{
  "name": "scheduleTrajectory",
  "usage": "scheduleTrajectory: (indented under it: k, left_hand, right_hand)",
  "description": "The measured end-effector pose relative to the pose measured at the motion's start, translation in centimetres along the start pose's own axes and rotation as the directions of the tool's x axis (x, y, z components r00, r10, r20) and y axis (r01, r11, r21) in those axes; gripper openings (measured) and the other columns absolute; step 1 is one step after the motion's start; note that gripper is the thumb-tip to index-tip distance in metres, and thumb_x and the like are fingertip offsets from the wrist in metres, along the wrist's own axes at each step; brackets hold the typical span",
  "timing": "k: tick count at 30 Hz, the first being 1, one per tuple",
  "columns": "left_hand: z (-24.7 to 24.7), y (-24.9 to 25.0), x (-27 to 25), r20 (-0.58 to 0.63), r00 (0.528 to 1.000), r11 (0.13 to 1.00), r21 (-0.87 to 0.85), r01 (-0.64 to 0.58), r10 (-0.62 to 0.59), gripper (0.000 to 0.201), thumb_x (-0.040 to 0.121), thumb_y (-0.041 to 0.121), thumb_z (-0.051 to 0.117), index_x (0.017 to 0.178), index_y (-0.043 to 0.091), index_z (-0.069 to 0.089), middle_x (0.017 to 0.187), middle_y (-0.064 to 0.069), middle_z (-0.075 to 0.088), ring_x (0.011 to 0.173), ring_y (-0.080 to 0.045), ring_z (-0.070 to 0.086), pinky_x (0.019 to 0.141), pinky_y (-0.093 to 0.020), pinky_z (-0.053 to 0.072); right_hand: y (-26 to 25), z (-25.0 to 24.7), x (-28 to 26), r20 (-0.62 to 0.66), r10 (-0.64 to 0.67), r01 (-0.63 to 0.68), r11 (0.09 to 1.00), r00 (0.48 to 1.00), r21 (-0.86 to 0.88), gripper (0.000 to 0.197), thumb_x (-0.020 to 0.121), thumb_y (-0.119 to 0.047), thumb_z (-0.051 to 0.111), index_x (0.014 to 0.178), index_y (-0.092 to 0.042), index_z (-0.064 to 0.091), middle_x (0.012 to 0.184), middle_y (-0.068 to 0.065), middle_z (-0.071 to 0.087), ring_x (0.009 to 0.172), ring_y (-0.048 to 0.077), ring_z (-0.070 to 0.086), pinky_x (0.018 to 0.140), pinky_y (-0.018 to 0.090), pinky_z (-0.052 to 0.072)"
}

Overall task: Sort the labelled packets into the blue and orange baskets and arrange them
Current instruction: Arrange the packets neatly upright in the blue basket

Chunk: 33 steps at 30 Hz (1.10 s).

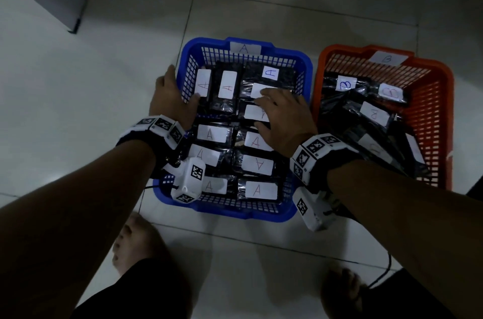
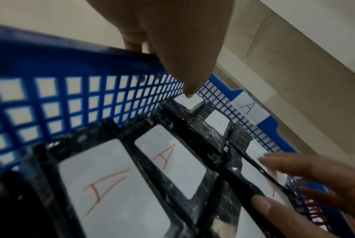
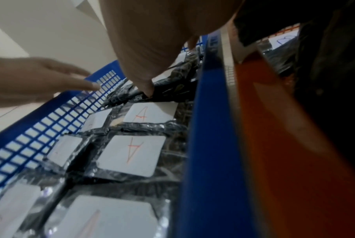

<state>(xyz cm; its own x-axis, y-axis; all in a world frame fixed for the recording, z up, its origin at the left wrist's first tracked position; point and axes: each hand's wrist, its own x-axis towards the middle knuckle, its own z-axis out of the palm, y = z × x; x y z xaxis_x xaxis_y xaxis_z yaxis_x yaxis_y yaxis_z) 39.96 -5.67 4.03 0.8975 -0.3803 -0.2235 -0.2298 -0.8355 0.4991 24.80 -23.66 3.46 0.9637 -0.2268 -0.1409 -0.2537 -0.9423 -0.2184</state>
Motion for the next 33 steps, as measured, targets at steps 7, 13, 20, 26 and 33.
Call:
scheduleTrajectory:
  k: [7, 13, 20, 26, 33]
  left_hand:
    - [0.9, -0.4, -0.8, 0.009, 0.999, 0.998, -0.043, 0.041, -0.040, 0.056, 0.099, 0.018, 0.044, 0.148, 0.006, 0.020, 0.133, -0.021, 0.052, 0.115, -0.039, 0.054, 0.096, -0.041, 0.044]
    - [1.1, -0.7, -0.5, -0.024, 0.999, 0.998, -0.054, 0.033, -0.034, 0.050, 0.099, 0.013, 0.039, 0.147, 0.008, 0.024, 0.123, -0.021, 0.058, 0.105, -0.039, 0.058, 0.087, -0.038, 0.046]
    - [1.4, -1.0, -0.5, -0.037, 0.999, 0.997, -0.072, -0.001, -0.002, 0.052, 0.098, 0.013, 0.041, 0.147, 0.006, 0.024, 0.124, -0.022, 0.058, 0.105, -0.039, 0.058, 0.089, -0.041, 0.046]
    - [1.6, -1.0, -0.3, -0.045, 0.999, 0.997, -0.082, 0.010, -0.014, 0.052, 0.098, 0.014, 0.042, 0.146, 0.008, 0.026, 0.121, -0.020, 0.059, 0.104, -0.038, 0.058, 0.087, -0.040, 0.046]
    - [2.2, -0.6, -0.4, -0.117, 0.986, 0.993, -0.002, -0.116, 0.115, 0.066, 0.094, 0.019, 0.049, 0.149, 0.005, 0.016, 0.142, -0.018, 0.038, 0.123, -0.033, 0.046, 0.098, -0.044, 0.045]
  right_hand:
    - [-0.1, 0.6, 0.1, 0.001, 0.017, -0.018, 0.999, 1.000, 0.041, 0.067, 0.090, -0.045, 0.055, 0.146, -0.015, 0.036, 0.155, 0.003, 0.030, 0.142, 0.024, 0.026, 0.113, 0.044, 0.021]
    - [0.1, 0.8, 0.7, 0.123, 0.033, -0.031, 0.999, 0.992, -0.016, 0.076, 0.095, -0.050, 0.043, 0.153, -0.012, 0.013, 0.161, 0.002, 0.008, 0.148, 0.018, 0.004, 0.121, 0.039, 0.004]
    - [0.1, 0.8, 0.7, 0.004, -0.033, 0.033, 0.998, 0.999, 0.046, 0.040, 0.093, -0.034, 0.056, 0.130, -0.020, 0.055, 0.156, 0.004, 0.027, 0.144, 0.024, 0.020, 0.116, 0.044, 0.017]
    - [-0.7, 0.6, 0.1, -0.039, -0.012, 0.014, 0.999, 0.999, 0.035, 0.022, 0.088, -0.033, 0.059, 0.108, -0.023, 0.060, 0.117, -0.002, 0.056, 0.116, 0.023, 0.044, 0.097, 0.039, 0.024]
    - [-0.9, -0.1, 0.6, -0.125, 0.099, -0.031, 0.888, 0.987, 0.458, 0.022, 0.093, -0.023, 0.056, 0.114, -0.019, 0.053, 0.115, -0.003, 0.058, 0.102, 0.013, 0.055, 0.090, 0.031, 0.043]
